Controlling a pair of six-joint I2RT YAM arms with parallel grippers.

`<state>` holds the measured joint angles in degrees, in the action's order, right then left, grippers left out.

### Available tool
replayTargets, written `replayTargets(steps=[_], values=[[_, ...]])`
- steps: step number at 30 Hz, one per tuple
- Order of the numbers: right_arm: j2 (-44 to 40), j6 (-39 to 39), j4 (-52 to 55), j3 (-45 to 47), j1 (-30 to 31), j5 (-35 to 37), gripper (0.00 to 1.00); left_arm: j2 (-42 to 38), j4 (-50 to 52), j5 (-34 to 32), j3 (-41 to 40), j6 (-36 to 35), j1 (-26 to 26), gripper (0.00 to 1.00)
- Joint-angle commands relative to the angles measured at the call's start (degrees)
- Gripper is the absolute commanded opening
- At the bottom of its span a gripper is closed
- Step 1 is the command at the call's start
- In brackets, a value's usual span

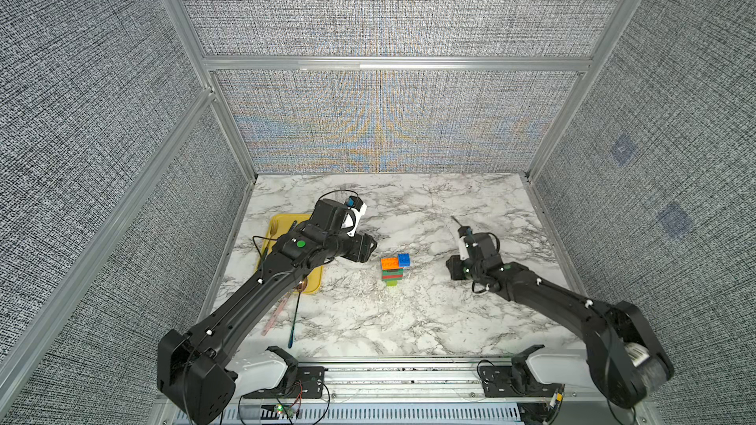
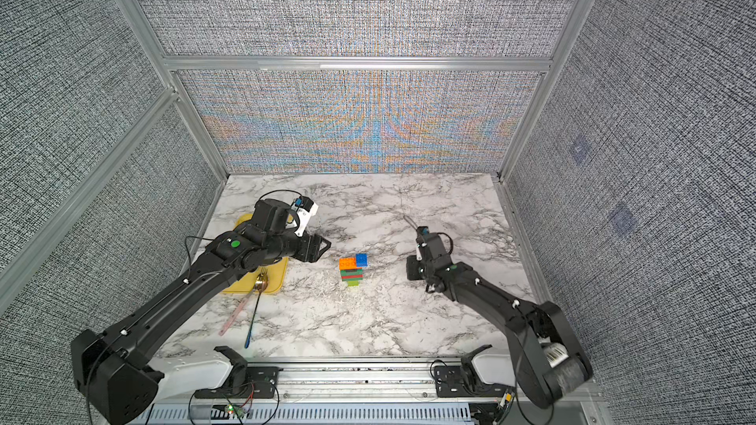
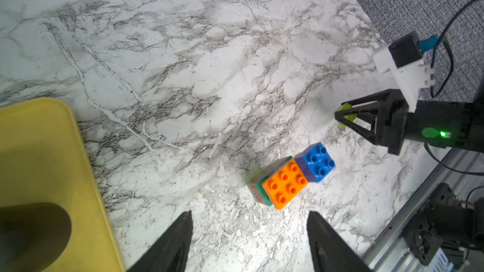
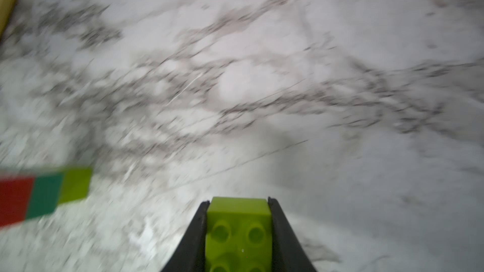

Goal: Assemble a carrot with lego
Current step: Place the lego brick at the center of the board.

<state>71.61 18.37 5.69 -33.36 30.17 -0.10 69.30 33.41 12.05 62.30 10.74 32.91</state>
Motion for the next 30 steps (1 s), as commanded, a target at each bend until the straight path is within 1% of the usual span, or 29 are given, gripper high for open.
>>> replayTargets(steps=[1, 4, 7, 11, 13, 15, 18, 22, 27, 30], values=[[-4.5, -0.8, -2.6, 4.7, 7.9, -1.5, 0.28, -2.3, 0.5, 0.0, -1.5, -5.4, -0.3, 0.72], [-5.6, -4.1, -6.8, 8.4, 15.5, -4.4, 0.28, -2.9, 1.6, 0.3, -1.6, -6.2, -0.5, 0.72], [-4.3, -7.1, -10.6, 10.1, 21.2, -7.2, 0.28, -2.3, 2.8, 0.1, -1.3, -6.9, -0.5, 0.71], [-1.5, -12.4, -14.9, 10.6, 26.3, -9.7, 0.28, -2.6, 3.1, -1.3, -1.9, -8.4, -1.5, 0.71], [0.7, -14.9, -15.9, 9.8, 27.8, -9.9, 0.30, -2.8, 3.5, -1.8, -2.3, -9.7, -2.2, 0.70], [3.1, -17.0, -16.2, 8.6, 28.2, -9.6, 0.31, -3.0, 4.4, -2.3, -2.2, -11.5, -2.7, 0.70], [7.4, -19.4, -15.9, 6.1, 28.2, -8.6, 0.32, -3.2, 5.0, -0.7, -2.6, -14.9, -3.2, 0.69], [11.5, -20.4, -15.5, 4.1, 27.6, -7.7, 0.39, -3.4, 6.6, 4.3, -3.9, -22.1, -3.3, 0.68], [11.6, -20.6, -15.7, 4.4, 27.1, -9.4, 0.53, -5.0, 7.6, 12.6, -7.6, -34.3, -3.2, 0.67], [8.6, -20.2, -15.5, 5.5, 26.1, -12.3, 0.59, -5.5, 7.3, 17.1, -9.8, -38.8, -3.0, 0.66]])
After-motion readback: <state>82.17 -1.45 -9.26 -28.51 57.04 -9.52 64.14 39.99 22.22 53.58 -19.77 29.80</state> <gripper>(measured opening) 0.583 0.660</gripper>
